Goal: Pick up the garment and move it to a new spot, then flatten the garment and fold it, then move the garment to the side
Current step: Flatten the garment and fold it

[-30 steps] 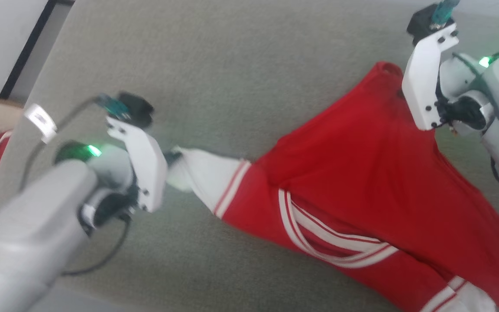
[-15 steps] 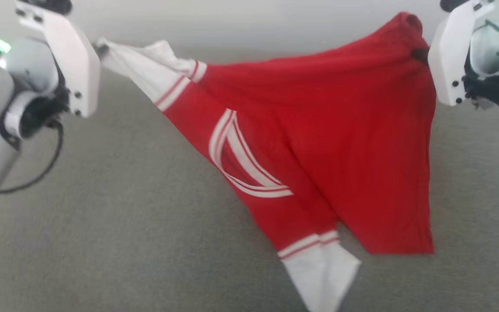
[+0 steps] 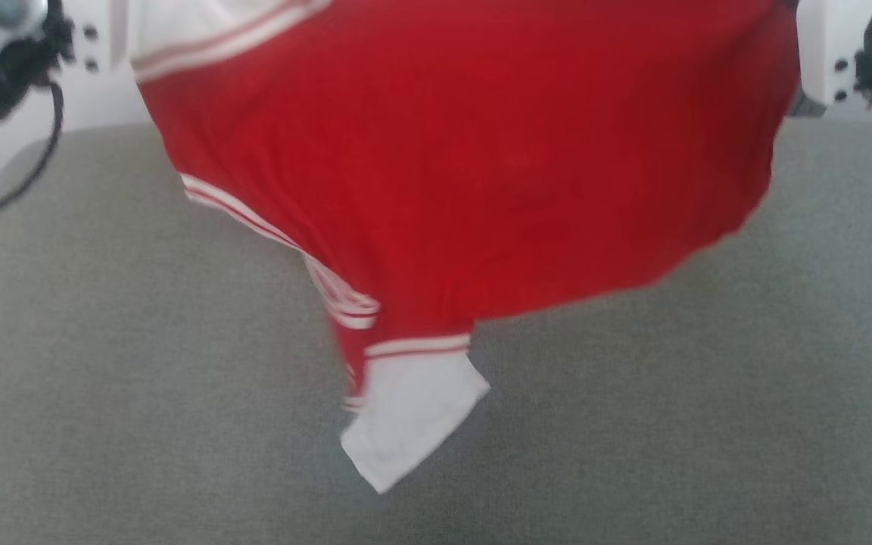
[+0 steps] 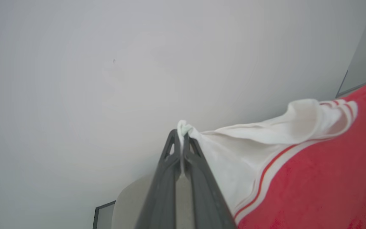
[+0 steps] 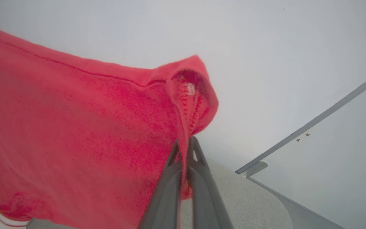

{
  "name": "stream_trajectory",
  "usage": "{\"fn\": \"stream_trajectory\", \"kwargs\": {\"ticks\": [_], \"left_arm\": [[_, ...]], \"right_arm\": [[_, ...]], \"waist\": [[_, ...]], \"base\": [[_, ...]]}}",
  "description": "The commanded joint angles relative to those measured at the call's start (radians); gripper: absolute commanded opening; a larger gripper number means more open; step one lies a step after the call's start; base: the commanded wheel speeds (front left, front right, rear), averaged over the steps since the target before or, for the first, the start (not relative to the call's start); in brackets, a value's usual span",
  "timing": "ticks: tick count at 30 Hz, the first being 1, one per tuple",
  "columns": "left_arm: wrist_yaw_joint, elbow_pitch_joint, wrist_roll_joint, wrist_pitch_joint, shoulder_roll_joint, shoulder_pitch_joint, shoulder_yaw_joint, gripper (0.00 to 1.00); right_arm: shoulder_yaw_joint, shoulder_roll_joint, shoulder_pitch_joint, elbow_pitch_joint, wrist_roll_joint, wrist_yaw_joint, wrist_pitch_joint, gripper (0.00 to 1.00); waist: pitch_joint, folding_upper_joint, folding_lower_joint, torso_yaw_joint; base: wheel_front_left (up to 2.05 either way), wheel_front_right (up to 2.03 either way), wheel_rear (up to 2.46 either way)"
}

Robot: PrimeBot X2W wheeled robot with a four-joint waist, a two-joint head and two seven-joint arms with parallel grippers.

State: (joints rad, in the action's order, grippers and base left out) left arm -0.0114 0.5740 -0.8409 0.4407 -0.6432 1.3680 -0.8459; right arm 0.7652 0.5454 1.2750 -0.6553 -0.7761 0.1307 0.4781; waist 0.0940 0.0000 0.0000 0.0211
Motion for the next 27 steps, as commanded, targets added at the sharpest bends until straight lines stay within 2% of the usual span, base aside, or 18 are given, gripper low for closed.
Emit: {"fn": "stream_trajectory", "kwargs": {"ticks": [1,8,14,18,21,27], "left_arm": [[0.001,0.013,0.015,-0.016,0.0,0.022,0.006,0.0],[0.01,0.146,0.119,-0.234,0.049,0.194,0.02,0.0],[0.018,0.238,0.226,-0.486,0.089,0.359,0.018,0.0],[-0.007,0.285,0.29,-0.661,0.115,0.442,0.014,0.0],[0.016,0.314,0.298,-0.697,0.138,0.437,0.019,0.0],[0.105,0.405,0.247,-0.685,0.179,0.327,0.001,0.0]], "right_arm": [[-0.007,-0.011,0.011,-0.01,0.011,0.0,-0.014,0.0],[-0.094,-0.098,0.114,-0.162,0.16,0.0,-0.189,0.0],[-0.203,-0.169,0.237,-0.315,0.349,0.0,-0.419,0.0],[-0.274,-0.211,0.293,-0.399,0.483,0.0,-0.564,0.0],[-0.302,-0.246,0.289,-0.458,0.553,0.0,-0.613,0.0],[-0.289,-0.292,0.209,-0.552,0.578,0.0,-0.595,0.0]], "waist": [[0.028,0.0,0.0,-0.01],[0.172,0.0,0.0,-0.024],[0.283,0.0,0.0,-0.021],[0.328,0.0,0.0,-0.011],[0.339,0.0,0.0,-0.002],[0.32,0.0,0.0,0.026]], "base": [[0.0,0.0,0.0],[0.0,0.0,0.0],[0.0,0.0,0.0],[0.0,0.0,0.0],[0.0,0.0,0.0],[0.0,0.0,0.0]]}}
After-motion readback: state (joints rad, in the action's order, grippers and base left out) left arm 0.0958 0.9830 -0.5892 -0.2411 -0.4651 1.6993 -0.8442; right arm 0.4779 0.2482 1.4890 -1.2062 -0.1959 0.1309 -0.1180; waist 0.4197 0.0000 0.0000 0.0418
